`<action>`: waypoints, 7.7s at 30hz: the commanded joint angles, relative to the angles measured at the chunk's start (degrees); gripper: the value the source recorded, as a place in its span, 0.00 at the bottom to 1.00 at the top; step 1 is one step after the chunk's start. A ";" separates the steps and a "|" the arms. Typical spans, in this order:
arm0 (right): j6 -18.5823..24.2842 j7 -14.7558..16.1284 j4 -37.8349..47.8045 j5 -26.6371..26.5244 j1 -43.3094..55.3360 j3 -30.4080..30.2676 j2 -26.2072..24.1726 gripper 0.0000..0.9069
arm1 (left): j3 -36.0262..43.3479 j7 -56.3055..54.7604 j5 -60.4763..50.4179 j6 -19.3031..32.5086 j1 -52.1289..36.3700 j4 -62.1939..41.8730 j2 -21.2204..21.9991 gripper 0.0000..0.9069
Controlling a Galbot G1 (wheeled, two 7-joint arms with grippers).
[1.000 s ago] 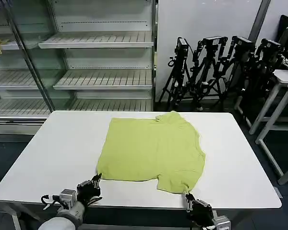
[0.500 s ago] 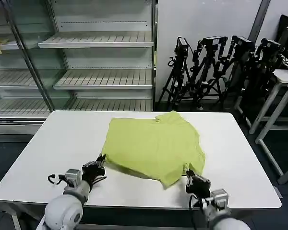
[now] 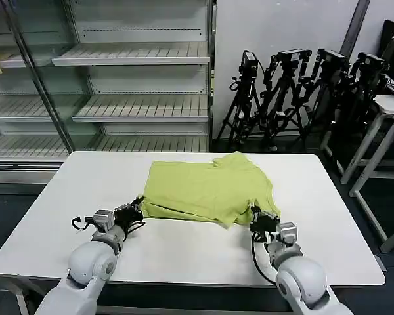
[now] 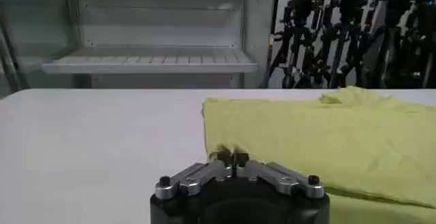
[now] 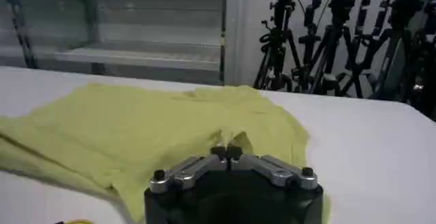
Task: Fold and organize the clothes.
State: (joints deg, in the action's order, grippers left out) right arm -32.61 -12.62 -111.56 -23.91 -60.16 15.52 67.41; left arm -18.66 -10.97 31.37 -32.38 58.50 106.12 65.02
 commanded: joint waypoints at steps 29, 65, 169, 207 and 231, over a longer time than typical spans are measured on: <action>1.26 1.29 12.26 2.05 9.55 -2.09 1.20 0.00 | 4.51 4.96 -3.96 2.17 -6.49 -8.82 -1.99 0.02; -0.48 0.21 1.48 -3.19 -5.36 4.90 -4.35 1.00 | 1.15 2.85 -4.64 -0.65 3.11 1.34 -5.89 1.00; -0.60 -3.44 23.54 -1.18 22.51 -6.51 6.11 1.00 | -1.08 7.93 -1.10 2.41 -4.94 -6.48 -9.29 1.00; -0.50 -1.89 40.80 -4.85 29.80 -8.35 12.55 1.00 | 4.13 13.95 -3.09 0.77 -15.01 -22.36 -7.67 1.00; -0.57 -1.58 39.11 -7.90 28.30 -8.44 11.97 0.00 | 4.21 14.82 -3.29 1.03 -14.24 -21.30 -6.36 0.01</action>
State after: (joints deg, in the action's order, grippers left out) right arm -33.00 -14.24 -72.73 -31.29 -31.85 7.24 79.29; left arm -14.48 3.56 28.12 -31.26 44.31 84.79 58.66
